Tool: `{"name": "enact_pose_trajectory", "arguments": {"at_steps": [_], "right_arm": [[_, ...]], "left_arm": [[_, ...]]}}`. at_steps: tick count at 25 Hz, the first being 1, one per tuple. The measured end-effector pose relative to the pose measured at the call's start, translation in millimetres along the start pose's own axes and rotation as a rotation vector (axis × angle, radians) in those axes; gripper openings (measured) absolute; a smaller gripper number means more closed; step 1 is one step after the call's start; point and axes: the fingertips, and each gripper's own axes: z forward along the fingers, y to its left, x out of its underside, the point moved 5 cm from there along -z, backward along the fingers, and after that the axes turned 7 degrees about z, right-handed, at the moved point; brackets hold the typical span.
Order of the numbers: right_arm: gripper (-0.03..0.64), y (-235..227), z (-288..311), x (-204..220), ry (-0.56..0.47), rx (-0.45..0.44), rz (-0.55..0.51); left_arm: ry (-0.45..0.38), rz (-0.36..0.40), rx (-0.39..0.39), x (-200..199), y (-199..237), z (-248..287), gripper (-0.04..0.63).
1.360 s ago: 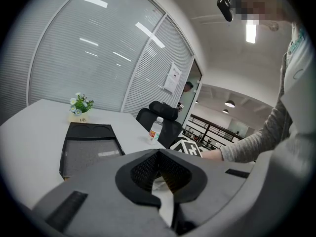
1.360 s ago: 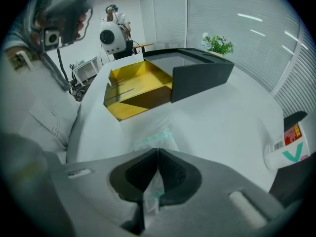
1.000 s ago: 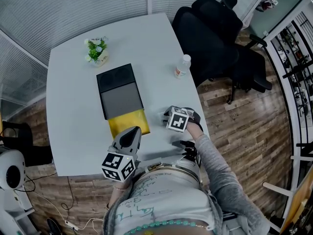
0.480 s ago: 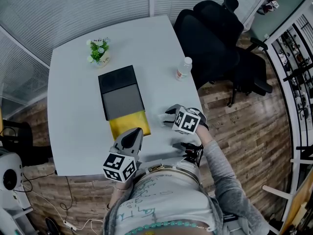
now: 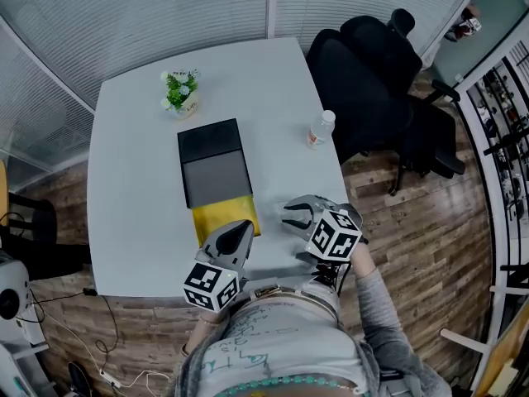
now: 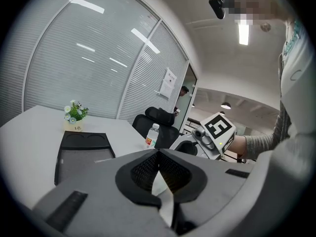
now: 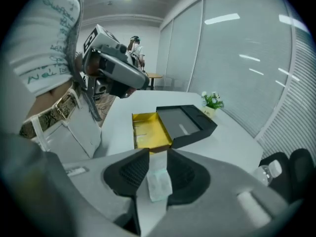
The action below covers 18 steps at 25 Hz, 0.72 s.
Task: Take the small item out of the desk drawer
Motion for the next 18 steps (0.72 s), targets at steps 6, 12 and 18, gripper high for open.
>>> {"name": "enact_pose_trajectory", "arguments": {"at_steps": [6, 12, 18], "right_arm": [[0.003, 7, -28, -37, -0.185, 0.117, -0.001], [0.003, 12, -58, -80, -0.427, 0.253, 0.034], [0.003, 13, -80, -109, -0.621, 0.408, 0.110]], "left_arm": [[-0.068, 0.044, 0.024, -17, -8, 4, -0.002], [-0.128, 0.113, 0.047, -40, -22, 10, -0.002], [-0.210, 0.203, -0.024, -71, -24, 3, -0.002]]}}
